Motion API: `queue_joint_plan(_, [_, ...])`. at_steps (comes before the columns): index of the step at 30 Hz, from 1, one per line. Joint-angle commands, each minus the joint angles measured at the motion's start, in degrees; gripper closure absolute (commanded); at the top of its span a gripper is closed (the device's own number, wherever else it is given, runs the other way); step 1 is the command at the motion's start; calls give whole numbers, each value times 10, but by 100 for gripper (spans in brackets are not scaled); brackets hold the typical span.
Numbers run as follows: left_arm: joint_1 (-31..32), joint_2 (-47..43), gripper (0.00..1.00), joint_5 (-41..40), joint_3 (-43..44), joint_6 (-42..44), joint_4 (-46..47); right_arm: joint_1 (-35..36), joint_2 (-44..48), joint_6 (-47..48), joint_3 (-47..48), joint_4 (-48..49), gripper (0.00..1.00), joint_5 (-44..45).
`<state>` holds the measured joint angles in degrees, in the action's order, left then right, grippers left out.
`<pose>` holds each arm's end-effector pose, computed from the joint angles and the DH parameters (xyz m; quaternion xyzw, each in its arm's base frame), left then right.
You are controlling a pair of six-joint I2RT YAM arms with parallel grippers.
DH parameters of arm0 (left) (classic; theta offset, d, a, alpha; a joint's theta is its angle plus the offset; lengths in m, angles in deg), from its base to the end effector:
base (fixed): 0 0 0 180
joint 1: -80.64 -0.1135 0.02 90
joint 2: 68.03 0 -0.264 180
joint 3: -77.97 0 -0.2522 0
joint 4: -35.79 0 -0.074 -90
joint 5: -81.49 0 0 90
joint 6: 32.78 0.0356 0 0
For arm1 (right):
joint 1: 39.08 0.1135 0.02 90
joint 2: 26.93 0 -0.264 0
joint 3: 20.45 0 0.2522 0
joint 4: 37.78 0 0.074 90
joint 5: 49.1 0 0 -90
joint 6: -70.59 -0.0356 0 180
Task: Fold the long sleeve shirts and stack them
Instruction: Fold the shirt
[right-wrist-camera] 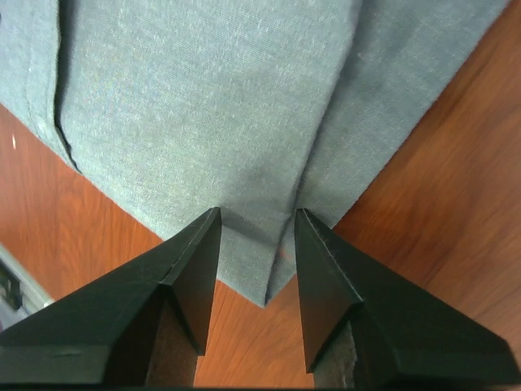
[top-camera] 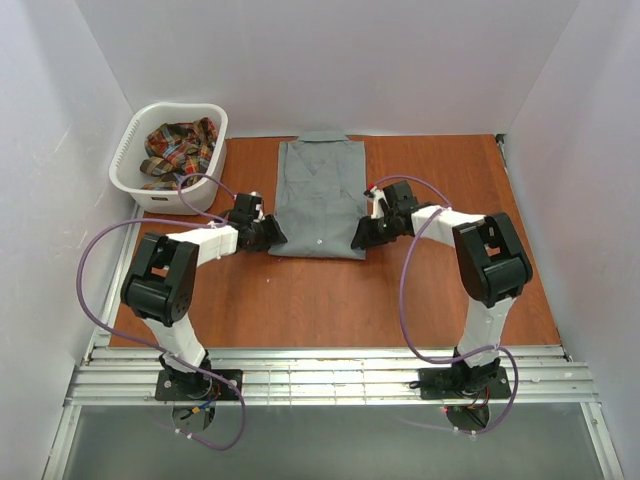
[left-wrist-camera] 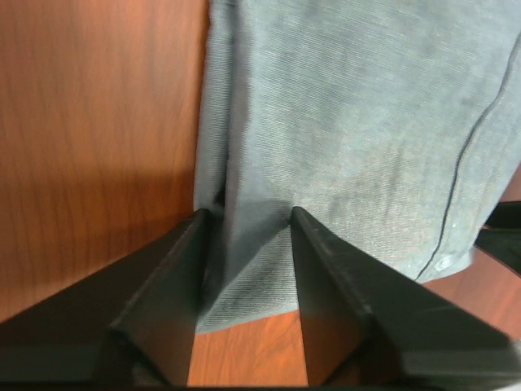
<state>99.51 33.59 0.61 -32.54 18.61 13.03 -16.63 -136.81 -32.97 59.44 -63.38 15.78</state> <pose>0.3289 -0.1184 0.1487 -0.1393 0.9405 -0.2110 0.2272 0.3530 0.1622 0.1481 -0.1364 0.9246 0.2868 0.2104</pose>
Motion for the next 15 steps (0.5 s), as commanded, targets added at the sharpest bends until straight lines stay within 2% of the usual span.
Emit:
queue_joint_plan(1, [3, -48, 63, 22, -48, -22, -75, 27, 20, -2, -72, -89, 65, 2])
queue_joint_plan(6, [20, -137, 67, 34, -139, -29, -136, 72, 105, -23, -180, -110, 66, -12])
queue_joint_plan(10, [51, -229, 61, 51, -221, -51, -174, 94, 200, -40, -277, -109, 65, -8])
queue_joint_plan(11, [60, -265, 57, 55, -234, -59, -178, 96, 247, -43, -285, -109, 65, -5])
queue_joint_plan(12, [63, -285, 48, 57, -253, -60, -184, 96, 272, -42, -291, -109, 64, 4])
queue_joint_plan(15, [62, -353, 33, 33, -244, -57, -208, 94, 352, -40, -285, -113, 61, 37])
